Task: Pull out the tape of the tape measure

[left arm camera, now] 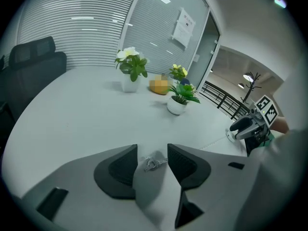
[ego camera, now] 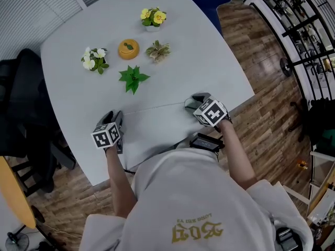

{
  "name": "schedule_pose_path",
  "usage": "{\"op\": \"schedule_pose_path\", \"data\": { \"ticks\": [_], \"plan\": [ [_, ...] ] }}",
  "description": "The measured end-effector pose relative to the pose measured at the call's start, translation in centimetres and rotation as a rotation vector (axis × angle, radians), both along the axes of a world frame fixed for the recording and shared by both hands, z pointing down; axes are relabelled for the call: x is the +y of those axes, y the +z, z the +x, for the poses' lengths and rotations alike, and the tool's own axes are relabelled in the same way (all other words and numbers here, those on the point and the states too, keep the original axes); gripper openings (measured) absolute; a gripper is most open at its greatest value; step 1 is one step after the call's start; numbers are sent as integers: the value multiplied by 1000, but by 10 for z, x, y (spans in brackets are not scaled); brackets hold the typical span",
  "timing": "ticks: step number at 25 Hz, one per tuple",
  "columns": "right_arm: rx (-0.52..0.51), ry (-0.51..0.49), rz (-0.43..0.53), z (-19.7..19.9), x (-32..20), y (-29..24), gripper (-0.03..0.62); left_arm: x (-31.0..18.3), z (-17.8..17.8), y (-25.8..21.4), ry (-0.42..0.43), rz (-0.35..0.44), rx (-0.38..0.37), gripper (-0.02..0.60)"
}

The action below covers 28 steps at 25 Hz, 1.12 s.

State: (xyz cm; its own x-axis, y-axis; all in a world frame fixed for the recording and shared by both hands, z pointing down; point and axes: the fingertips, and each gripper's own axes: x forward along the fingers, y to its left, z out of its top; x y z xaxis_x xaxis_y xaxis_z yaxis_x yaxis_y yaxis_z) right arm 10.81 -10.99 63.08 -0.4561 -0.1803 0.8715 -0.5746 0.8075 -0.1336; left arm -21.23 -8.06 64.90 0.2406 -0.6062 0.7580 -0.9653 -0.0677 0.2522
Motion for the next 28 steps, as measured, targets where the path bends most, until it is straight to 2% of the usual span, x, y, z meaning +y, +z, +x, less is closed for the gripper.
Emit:
{"op": "schedule_pose_path", "data": {
  "ticks": [1, 3, 6, 8, 12, 15, 17, 19, 23, 28],
  "plan": [
    [-33, 33, 3, -1, -2, -7, 244, -1, -2, -2, -10, 12, -5, 194],
    [-113, 105, 13, -6, -9, -23, 244, -3, -7, -8, -34, 44, -12, 216],
    [-204, 178, 42, -13, -16, -46, 232, -9, -11, -25, -68, 118, 9, 216],
    [-250, 214, 77, -17, -20, -60, 194, -15, -6, -41, -71, 182, 31, 212],
    [-385, 289, 147, -27, -25, -96, 70, -29, 21, -85, -10, 320, 132, 123],
    [-513, 352, 185, -33, -27, -127, 35, -37, 44, -122, 56, 410, 205, 95],
    [-564, 381, 217, -34, -26, -143, 29, -39, 57, -143, 93, 458, 222, 56],
    [-577, 396, 263, -35, -23, -157, 20, -40, 67, -164, 115, 515, 224, 20],
    [-533, 402, 364, -34, -14, -177, 17, -42, 81, -207, 126, 652, 222, 5],
    [-514, 462, 427, -23, -9, -187, 15, -41, 96, -212, 169, 636, 190, 3]
  ]
}}
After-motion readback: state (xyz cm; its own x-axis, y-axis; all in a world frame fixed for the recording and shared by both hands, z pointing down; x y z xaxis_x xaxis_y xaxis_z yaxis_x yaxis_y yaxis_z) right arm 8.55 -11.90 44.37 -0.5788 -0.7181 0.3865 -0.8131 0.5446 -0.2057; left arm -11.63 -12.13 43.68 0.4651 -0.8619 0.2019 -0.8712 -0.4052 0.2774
